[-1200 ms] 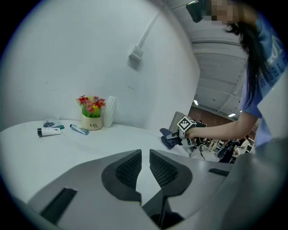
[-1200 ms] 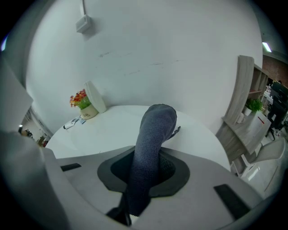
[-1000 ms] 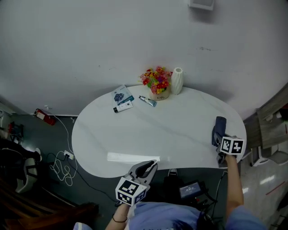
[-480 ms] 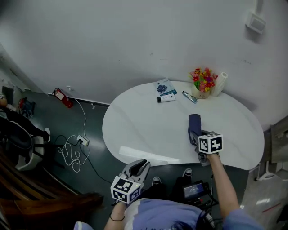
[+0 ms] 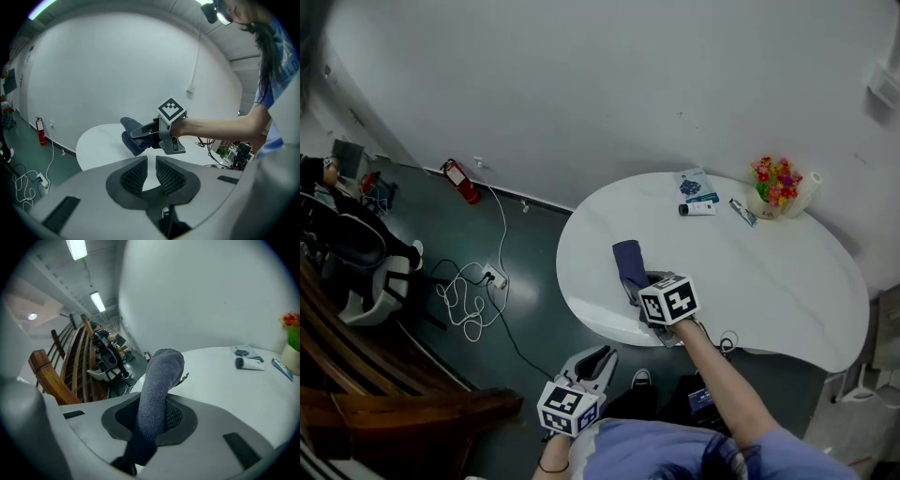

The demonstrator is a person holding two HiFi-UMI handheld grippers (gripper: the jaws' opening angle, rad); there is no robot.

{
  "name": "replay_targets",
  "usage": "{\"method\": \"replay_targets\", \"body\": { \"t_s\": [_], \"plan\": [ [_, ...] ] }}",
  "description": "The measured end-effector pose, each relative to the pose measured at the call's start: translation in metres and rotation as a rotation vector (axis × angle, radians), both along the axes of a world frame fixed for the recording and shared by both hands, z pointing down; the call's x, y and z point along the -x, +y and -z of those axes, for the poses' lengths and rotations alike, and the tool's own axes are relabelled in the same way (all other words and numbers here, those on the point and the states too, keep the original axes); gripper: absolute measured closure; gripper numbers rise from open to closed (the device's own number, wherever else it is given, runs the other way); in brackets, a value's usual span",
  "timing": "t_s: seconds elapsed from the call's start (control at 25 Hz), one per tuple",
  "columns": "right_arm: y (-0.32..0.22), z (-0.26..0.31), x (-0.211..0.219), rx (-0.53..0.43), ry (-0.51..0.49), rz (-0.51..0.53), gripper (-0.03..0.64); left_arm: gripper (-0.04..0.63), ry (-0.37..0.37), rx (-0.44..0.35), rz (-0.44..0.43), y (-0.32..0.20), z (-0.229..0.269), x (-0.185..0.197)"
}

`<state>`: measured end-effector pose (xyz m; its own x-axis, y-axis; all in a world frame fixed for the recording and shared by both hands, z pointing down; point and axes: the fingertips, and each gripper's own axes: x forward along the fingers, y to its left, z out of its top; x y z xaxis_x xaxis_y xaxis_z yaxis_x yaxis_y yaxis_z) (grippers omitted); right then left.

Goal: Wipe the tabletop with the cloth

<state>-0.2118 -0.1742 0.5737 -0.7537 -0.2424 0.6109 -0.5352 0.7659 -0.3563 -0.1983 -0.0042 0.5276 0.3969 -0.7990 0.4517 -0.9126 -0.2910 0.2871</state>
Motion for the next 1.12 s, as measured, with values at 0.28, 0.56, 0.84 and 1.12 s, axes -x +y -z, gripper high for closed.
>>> {"method": "replay_targets", "body": {
  "t_s": [0.28,0.56,0.84,1.12],
  "plan": [
    [0.073,-0.023,0.101,0.061,0.000,0.235,0.546,0.534,0.004,0.011,0.147,0.024,-0.001,0.043],
    [0.098,-0.064,0.118,0.114,0.060,0.284,0.546,0.534,-0.007,0.062,0.193,0.049,-0.011,0.066],
    [0.055,-0.079,0.044,0.117,0.119,0.126,0.546,0.534,-0.020,0.086,0.126,0.038,-0.022,0.060],
    [0.009,-0.080,-0.079,0.119,0.152,-0.079,0.546,0.534,-0.033,0.040,-0.026,-0.013,-0.012,0.007]
  ]
}}
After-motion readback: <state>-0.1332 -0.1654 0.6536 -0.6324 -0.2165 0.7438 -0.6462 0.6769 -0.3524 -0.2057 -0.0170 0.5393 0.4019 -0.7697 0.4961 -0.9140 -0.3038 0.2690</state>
